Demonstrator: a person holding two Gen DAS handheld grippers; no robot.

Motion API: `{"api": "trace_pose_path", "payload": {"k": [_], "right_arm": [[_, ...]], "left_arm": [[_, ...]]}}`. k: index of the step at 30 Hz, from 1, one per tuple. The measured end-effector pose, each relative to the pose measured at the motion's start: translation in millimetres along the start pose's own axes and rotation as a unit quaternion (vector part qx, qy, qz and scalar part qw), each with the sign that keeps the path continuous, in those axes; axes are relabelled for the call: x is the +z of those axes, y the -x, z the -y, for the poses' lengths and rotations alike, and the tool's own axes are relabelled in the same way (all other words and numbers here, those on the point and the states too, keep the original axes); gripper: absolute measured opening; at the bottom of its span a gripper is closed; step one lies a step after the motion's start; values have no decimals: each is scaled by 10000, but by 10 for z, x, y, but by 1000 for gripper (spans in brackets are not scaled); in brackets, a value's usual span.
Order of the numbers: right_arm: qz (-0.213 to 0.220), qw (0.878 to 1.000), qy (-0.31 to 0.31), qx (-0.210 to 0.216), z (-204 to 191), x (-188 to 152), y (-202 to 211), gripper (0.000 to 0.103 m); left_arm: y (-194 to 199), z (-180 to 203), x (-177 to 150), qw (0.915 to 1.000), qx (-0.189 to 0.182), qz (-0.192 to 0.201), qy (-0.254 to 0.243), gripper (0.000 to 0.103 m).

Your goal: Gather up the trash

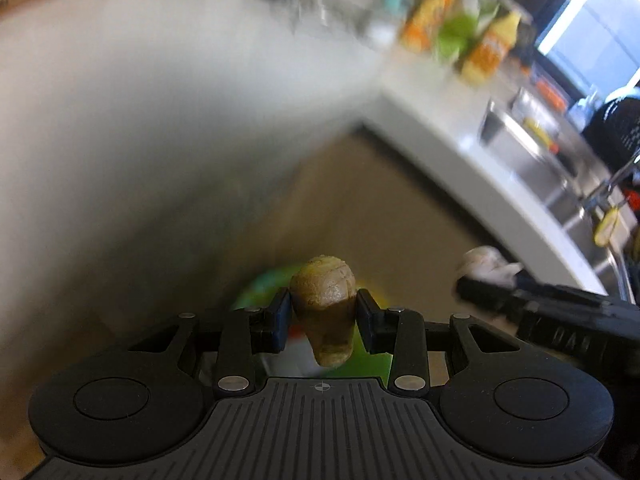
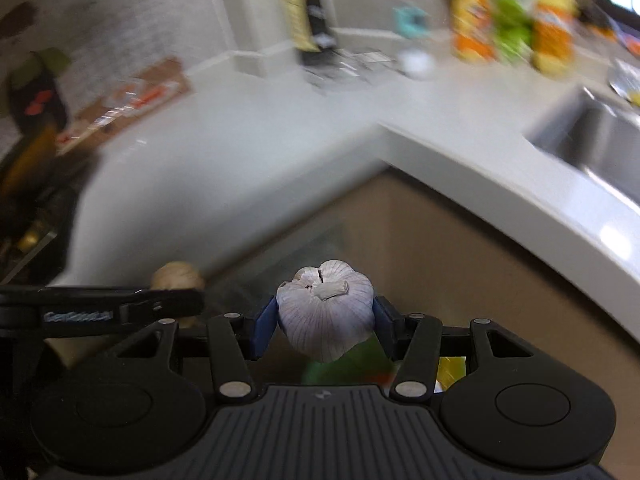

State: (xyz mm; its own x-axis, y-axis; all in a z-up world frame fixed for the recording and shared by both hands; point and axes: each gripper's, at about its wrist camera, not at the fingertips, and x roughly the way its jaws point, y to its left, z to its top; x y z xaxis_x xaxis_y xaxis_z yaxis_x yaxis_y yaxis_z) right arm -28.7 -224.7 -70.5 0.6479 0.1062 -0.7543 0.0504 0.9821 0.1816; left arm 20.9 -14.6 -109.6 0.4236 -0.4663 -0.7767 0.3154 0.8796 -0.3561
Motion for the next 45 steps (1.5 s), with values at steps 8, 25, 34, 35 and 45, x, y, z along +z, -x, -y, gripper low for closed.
{"api": "trace_pose_path", "payload": {"k": [8,25,34,35,45], "right_arm": [[-323,9936,-734,-789,1055,-552,-92,52],[-1405,9817,-787,-1015,1528,-1741,-1004,52],[-1781,9815,-47,-703,1343,-1857,-1728,52],[-1791,9814,86,-692,1297,-1849,-1794,52],[-1590,9809,1008,-495,933,-1574,-2469,52]], "left_arm": [[-1431,-59,-530,9856,60,-1554,669,39],[-3381,-364,-1051,9873,-48,-1269,954,38],[-2589,-480,-1068,9908,138,-821,1069,38],[-2522,-473,-1070,9906,219,-839,1062,38],[-2258,-559,-1147,9869,419,-877,1287,38]]}}
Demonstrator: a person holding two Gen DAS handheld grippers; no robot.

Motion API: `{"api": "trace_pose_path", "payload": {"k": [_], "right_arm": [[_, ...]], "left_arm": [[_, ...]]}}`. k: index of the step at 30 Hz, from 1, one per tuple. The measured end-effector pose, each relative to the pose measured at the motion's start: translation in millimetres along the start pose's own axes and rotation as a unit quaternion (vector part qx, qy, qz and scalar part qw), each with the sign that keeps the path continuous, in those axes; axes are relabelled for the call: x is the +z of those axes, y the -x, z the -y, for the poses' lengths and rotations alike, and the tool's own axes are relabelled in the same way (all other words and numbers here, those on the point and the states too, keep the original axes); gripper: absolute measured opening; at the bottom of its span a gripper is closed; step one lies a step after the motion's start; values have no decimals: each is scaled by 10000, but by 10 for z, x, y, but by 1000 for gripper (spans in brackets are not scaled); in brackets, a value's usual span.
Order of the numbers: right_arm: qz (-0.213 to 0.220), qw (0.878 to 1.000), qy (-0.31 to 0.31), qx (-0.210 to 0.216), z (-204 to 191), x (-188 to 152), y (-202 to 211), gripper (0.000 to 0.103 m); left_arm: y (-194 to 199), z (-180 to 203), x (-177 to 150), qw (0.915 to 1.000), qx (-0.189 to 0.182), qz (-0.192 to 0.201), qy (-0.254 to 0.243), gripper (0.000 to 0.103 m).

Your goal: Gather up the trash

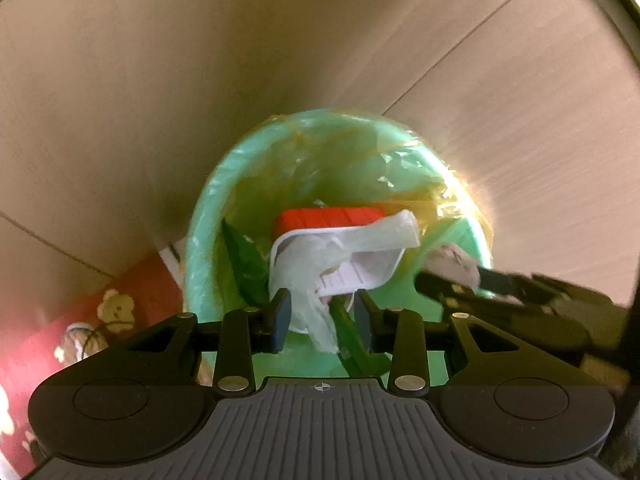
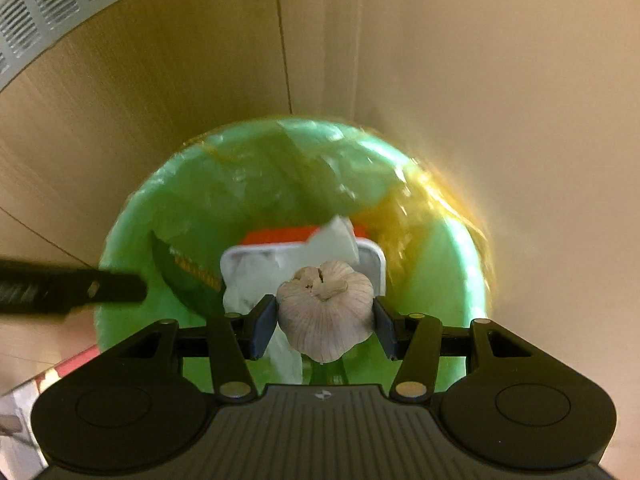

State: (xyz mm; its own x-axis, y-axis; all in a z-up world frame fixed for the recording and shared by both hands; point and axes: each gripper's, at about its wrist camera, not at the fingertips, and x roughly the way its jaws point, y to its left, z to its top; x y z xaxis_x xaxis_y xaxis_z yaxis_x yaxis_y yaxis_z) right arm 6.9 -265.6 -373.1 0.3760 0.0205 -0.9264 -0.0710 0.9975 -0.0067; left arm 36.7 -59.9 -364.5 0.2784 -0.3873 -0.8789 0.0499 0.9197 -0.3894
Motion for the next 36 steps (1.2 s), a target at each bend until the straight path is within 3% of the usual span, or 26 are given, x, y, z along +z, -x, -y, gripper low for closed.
{"api": "trace_pose_path", "payload": {"k": [5,10,12,18,22,27,31,34,36], "right_arm": [[128,9999,44,108,-10,190,-109,60],[396,9990,-182,-47,34,158,121,63],[421,9985,-331,-85,44,134,277,63],[805,9926,-830,374,77,237,1236,63],[1281,9839,-813,947,-69,408,1977,66],[1884,9731,-193,1314,-429,552,2777,68],[2319,9617,-8,1463,-604,591,3116,73],[2558,9564,116,1405,-693,586,3229,73],[2694,9534,298,1324,-743,550,3299,73]], "left_arm": [[55,-128,-24,9997,15,75,215,38],[208,-35,9,9995,-55,213,228,38],[401,78,73,9993,-108,345,73,38],[1396,586,221,9928,-127,1048,-567,38],[2282,758,133,9789,-60,1944,-623,38],[3118,829,-114,9549,286,2897,-576,38],[3306,914,-291,9365,723,3321,-864,34],[3353,896,-388,9338,617,3424,-832,15],[3380,903,-439,9338,509,3455,-780,15]]}}
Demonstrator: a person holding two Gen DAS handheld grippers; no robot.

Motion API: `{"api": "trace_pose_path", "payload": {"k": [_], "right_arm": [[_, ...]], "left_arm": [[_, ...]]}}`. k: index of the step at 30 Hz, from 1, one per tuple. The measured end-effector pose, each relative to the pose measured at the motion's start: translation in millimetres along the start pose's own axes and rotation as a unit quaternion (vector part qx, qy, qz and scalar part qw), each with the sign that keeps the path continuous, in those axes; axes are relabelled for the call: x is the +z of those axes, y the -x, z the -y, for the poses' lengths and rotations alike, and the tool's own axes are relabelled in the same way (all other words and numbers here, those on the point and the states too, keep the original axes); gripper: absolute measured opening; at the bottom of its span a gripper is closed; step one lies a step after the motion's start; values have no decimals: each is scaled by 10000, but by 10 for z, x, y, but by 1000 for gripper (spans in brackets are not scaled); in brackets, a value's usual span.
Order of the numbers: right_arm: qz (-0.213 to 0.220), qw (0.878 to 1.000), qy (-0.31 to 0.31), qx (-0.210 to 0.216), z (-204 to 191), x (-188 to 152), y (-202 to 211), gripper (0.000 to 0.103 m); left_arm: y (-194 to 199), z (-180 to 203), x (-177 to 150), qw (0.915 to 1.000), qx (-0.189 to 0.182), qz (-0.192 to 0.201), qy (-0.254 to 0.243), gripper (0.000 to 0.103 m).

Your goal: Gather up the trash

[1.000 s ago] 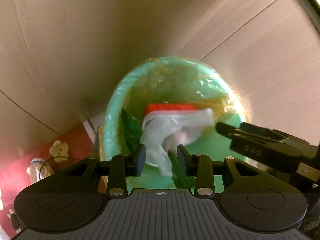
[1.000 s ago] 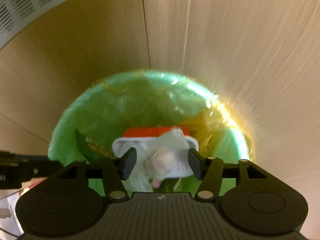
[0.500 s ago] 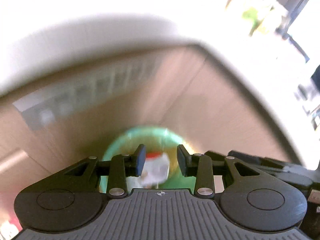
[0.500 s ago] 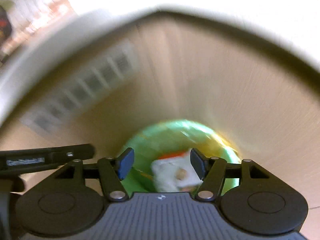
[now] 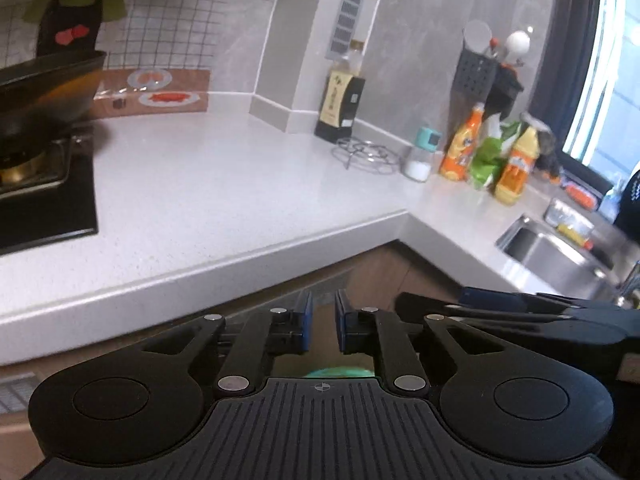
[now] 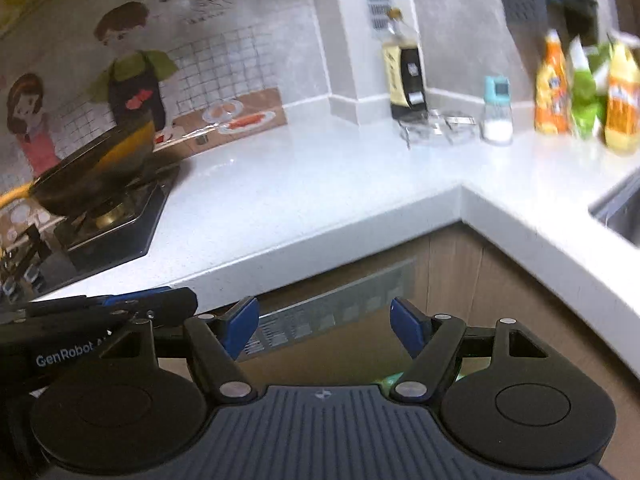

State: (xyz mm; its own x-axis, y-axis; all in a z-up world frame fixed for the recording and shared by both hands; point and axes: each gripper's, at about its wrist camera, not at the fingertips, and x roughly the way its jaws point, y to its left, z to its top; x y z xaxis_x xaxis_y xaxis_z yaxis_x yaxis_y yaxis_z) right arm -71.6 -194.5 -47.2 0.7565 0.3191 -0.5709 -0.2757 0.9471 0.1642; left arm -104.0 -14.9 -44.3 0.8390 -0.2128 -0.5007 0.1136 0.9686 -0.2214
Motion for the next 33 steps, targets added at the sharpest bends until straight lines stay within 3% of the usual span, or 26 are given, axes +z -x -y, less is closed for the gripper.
{"api": "trace_pose_path", "payload": {"k": [7,33], "right_arm": [[117,9996,244,-53,-86,-24,93,74],[143,9994,327,-7,-104,-67,115,74]], "left_arm": [[140,165,-15,9968,666,193,-402,15],[203,97,-57,9974,622,150,-328,15]]}}
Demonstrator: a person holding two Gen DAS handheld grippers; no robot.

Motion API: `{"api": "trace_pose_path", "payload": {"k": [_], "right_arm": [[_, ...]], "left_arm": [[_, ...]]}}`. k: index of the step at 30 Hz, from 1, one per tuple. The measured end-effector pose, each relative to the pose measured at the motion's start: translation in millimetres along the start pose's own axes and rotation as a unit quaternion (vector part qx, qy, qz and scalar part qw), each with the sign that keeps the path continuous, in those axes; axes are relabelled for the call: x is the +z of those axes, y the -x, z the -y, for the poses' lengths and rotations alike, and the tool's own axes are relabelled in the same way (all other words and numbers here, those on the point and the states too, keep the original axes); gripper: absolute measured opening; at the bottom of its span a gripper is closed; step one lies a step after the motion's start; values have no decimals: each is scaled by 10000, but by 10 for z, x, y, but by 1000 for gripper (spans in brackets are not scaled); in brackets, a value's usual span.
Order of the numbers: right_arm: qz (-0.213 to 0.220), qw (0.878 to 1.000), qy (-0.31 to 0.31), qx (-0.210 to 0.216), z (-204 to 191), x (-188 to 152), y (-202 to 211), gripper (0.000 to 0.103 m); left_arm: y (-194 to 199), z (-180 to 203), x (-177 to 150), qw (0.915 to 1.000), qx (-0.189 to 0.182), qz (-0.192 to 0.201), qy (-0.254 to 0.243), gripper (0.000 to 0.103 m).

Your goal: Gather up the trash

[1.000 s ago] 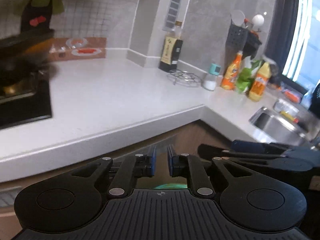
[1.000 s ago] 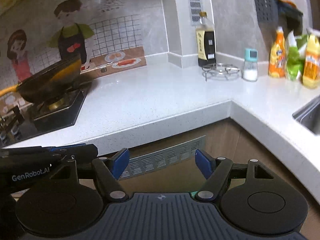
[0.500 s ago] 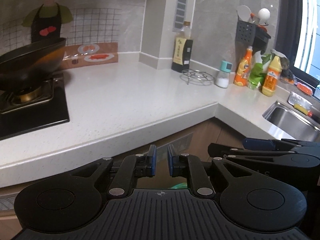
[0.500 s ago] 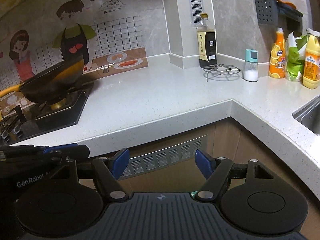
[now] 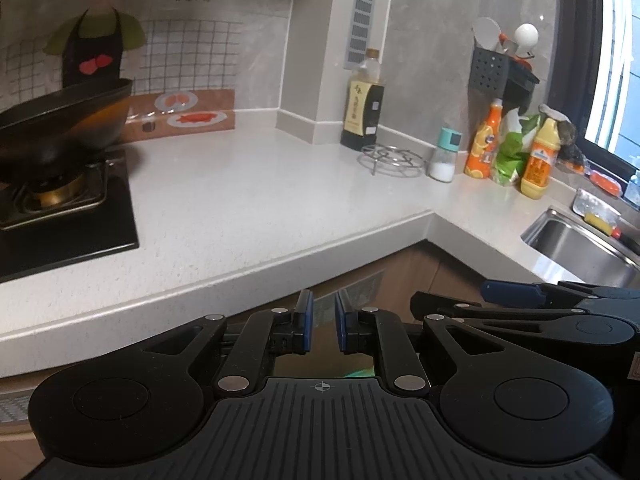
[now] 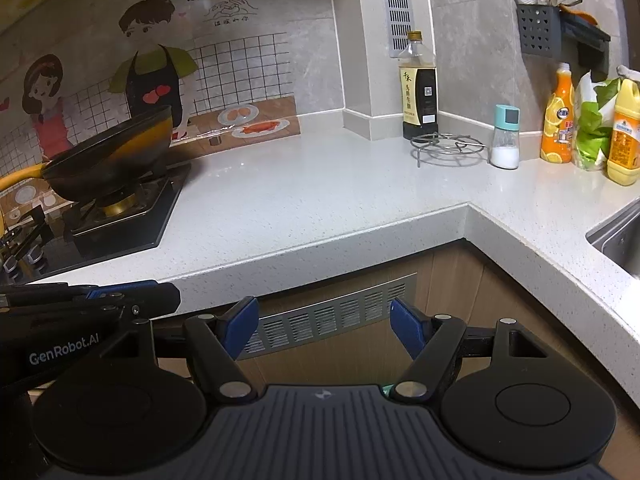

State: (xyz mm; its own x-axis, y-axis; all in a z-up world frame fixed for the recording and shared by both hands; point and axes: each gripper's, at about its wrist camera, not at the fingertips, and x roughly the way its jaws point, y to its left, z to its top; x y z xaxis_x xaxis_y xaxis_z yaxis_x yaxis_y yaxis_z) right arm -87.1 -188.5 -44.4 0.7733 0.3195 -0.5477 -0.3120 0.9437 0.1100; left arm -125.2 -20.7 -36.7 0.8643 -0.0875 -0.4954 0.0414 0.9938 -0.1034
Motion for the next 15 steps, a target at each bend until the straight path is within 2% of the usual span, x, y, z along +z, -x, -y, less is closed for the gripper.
{"api": "trace_pose_path", "payload": {"k": [15], "right_arm": [[-26,10000,-50,-80,13,-1,-20,74]], "left_arm": [[-60,36,-3,9999,-84,-63,-33,15]]}}
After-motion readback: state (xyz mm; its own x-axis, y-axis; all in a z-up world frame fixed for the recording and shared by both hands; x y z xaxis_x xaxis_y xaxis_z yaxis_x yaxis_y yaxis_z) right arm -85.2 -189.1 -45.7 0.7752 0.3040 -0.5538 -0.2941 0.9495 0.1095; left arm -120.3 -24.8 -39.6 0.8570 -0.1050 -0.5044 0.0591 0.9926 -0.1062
